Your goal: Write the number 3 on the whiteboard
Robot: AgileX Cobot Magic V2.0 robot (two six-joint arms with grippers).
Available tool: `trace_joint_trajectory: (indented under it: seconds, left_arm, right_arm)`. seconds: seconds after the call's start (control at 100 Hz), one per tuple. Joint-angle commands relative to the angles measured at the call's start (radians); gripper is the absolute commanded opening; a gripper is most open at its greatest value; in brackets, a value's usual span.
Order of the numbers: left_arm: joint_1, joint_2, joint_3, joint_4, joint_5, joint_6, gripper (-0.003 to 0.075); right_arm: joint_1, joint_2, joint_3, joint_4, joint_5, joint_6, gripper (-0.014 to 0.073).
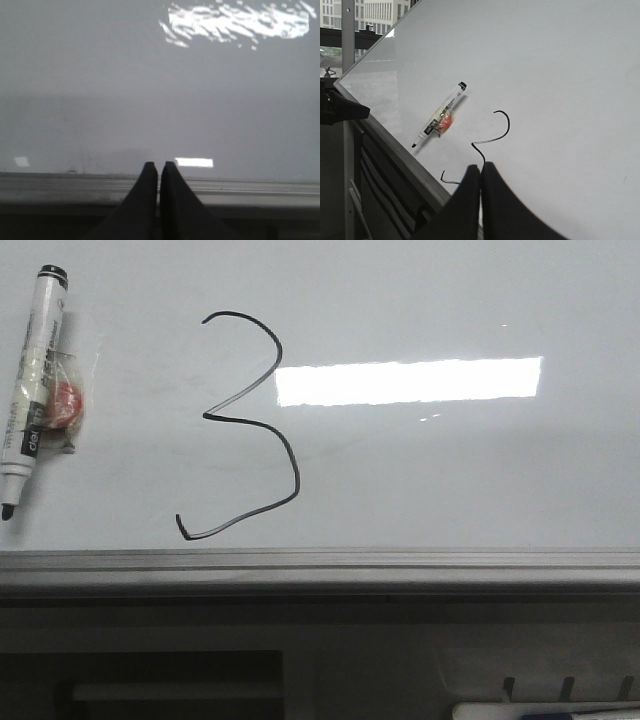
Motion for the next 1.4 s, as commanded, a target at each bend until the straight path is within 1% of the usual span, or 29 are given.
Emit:
trace_joint_trajectory:
  seconds: [0.0, 1.09, 1.23, 1.3, 1.39]
  left_arm:
    - [0.002, -0.026, 0.010, -0.003, -0.037, -0.010, -0.0020]
    - [0.002, -0.025, 0.010, -0.006, -0.039, -0.010, -0.0021]
    - [0.002, -0.025, 0.010, -0.006, -0.039, -0.010, -0.0021]
    - [0.002, -0.025, 0.010, -0.006, -0.039, -0.010, -0.0020]
    - [0.002, -0.025, 0.010, -0.006, -0.039, -0.010, -0.0020]
  right_arm:
    - [-0.007, 0.008, -0.026, -0.005, -0.077, -0.003, -0.0041]
    - [-0.007, 0.008, -0.026, -0.005, -0.081, -0.003, -0.0041]
    - [-0.007, 0.008, -0.026, 0.020, -0.088, 0.001, -0.0041]
    - [-0.023, 0.008, -0.026, 0.020, -0.088, 0.007, -0.0041]
    - [-0.076, 0.008, -0.026, 0.020, -0.088, 0.009, -0.0041]
